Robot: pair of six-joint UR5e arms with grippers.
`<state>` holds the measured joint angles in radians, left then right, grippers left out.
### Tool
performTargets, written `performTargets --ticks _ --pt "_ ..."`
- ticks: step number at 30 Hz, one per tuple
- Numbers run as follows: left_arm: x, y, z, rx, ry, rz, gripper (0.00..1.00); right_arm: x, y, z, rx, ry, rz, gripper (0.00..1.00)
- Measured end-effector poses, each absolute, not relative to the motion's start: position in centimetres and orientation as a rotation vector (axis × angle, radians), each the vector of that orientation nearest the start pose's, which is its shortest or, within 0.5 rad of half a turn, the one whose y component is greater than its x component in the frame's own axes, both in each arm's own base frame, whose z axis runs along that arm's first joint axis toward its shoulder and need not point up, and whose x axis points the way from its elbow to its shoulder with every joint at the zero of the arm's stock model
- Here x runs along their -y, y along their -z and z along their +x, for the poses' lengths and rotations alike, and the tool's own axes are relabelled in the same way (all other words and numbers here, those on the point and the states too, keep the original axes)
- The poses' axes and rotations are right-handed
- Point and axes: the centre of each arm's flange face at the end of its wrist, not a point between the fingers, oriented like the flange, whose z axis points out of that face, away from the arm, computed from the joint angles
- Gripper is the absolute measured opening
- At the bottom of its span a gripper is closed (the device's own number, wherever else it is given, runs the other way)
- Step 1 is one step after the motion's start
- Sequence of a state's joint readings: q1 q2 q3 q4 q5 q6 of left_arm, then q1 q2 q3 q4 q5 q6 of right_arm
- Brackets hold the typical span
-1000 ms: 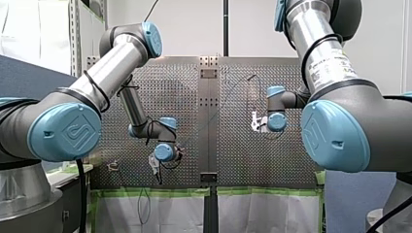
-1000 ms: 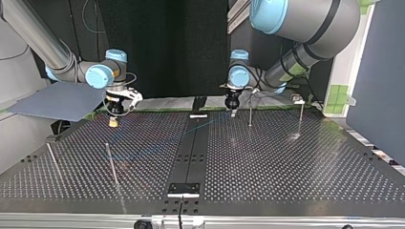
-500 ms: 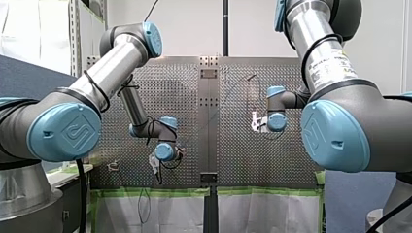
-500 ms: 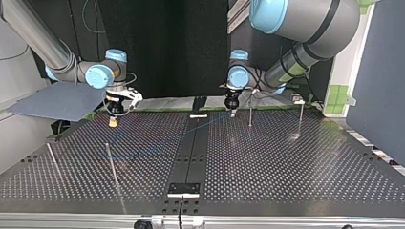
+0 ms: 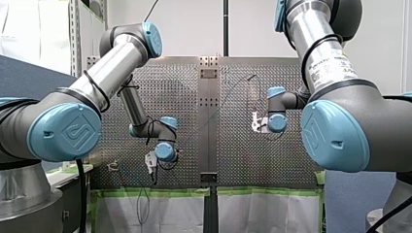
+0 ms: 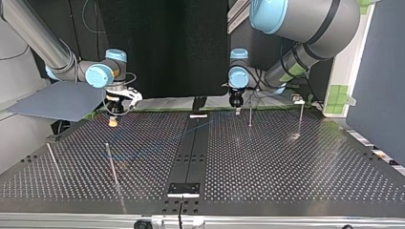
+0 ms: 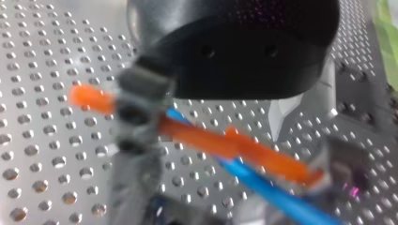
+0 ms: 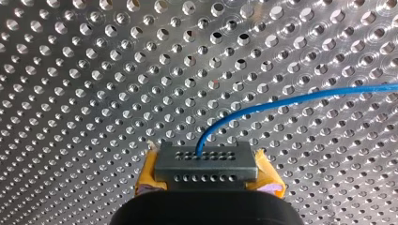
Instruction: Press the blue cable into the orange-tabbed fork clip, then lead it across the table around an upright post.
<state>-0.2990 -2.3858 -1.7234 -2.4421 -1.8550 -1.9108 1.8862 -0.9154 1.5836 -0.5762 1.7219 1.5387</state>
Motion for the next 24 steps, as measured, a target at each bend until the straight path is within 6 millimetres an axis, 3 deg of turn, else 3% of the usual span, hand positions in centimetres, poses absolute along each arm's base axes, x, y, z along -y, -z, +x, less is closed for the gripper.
performTargets --ticks 12,24 --pt "26.4 -0.8 53.4 -1.842 -0.027 -0.199 1.0 58.4 -13.8 31.4 1.152 -1.244 1.425 0.0" --pt "25.6 -0.8 53.2 -1.839 -0.139 -0.187 1.0 58.9 -7.9 29.4 1.216 -1.165 1.467 0.0"
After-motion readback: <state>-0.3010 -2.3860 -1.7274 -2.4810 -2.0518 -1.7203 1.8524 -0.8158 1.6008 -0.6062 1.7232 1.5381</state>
